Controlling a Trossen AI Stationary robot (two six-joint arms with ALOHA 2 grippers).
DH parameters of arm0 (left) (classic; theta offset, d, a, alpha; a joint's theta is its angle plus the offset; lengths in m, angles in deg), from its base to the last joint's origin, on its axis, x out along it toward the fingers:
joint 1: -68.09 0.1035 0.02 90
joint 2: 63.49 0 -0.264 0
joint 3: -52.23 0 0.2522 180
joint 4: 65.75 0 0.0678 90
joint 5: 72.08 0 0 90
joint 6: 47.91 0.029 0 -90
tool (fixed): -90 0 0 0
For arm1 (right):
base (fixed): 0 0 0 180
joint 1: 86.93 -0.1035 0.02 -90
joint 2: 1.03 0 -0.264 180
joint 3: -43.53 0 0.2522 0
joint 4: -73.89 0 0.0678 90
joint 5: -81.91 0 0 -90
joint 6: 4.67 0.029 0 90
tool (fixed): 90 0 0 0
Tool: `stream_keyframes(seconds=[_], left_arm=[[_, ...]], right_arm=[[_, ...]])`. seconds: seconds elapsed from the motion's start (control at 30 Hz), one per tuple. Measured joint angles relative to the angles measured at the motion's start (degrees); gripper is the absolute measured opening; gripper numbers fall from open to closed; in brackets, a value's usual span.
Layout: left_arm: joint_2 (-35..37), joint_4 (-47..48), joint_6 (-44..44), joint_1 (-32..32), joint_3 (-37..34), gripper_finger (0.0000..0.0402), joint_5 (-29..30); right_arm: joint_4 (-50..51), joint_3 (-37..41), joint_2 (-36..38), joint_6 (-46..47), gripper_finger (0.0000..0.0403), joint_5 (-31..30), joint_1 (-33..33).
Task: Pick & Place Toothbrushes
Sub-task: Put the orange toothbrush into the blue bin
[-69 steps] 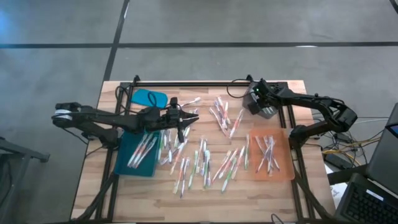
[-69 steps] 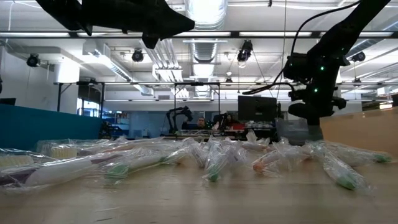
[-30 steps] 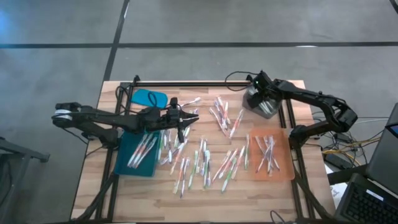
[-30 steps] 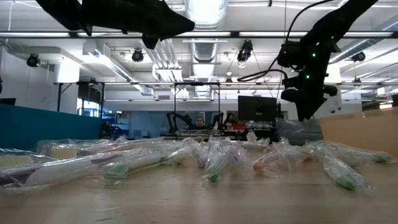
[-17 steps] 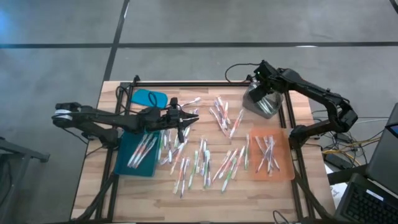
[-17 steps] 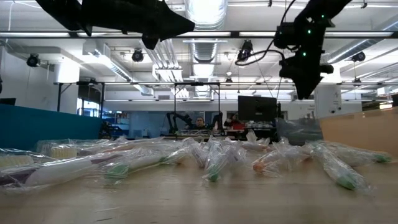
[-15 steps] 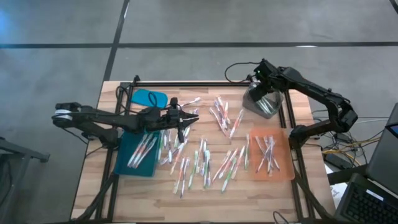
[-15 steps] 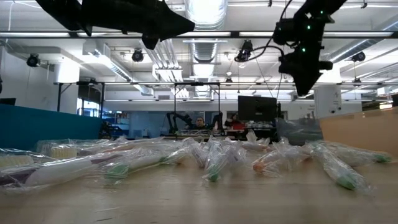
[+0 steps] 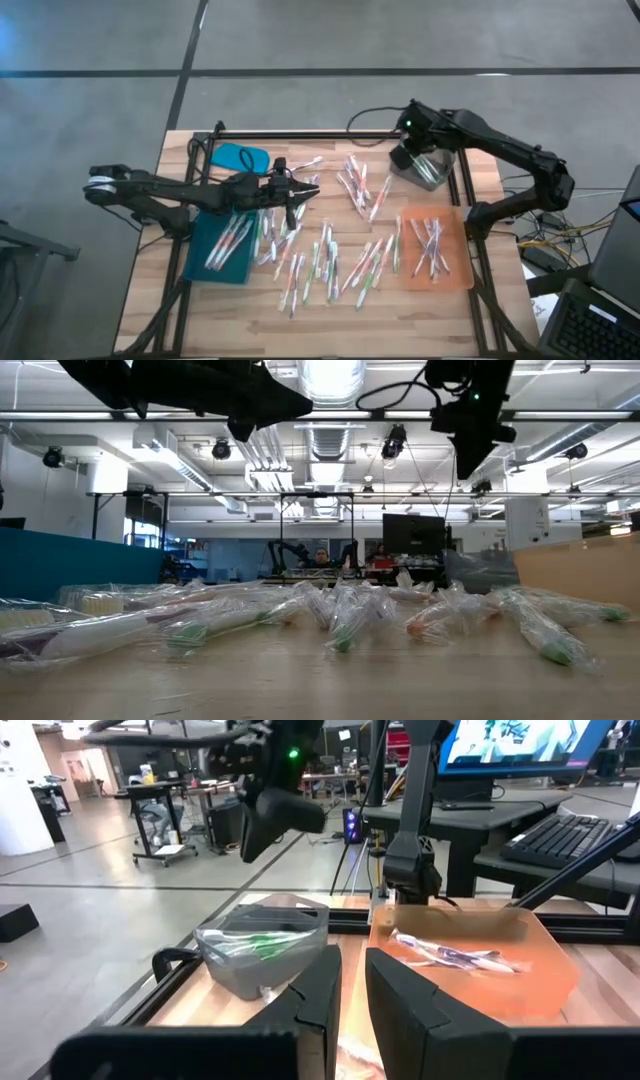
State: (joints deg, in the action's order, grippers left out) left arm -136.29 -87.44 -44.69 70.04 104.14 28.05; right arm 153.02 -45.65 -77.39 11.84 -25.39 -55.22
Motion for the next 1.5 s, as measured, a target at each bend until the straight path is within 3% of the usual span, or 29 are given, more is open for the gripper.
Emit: stream_keyframes(seconds=[0.67,1.03,1.27,1.5], left_arm=[[0.0,0.5,0.0,0.0,0.0,0.0055,0.0],[0.0,5.6,-0.4,0.0,0.0,0.0055,0.0],[0.0,17.3,4.7,-2.4,2.6,0.0048,-0.3],[0.0,29.1,-0.1,-5.9,6.4,0.0046,0.4]], right_arm=[[1.7,0.6,0.2,12.7,0.0009,-1.3,-23.7],[1.4,1.1,0.1,19.4,0.0008,-12.2,-32.6],[1.1,5.9,0.1,24.0,0.0008,-24.7,-38.2],[-1.8,15.0,0.1,26.0,0.0008,-26.4,-38.9]])
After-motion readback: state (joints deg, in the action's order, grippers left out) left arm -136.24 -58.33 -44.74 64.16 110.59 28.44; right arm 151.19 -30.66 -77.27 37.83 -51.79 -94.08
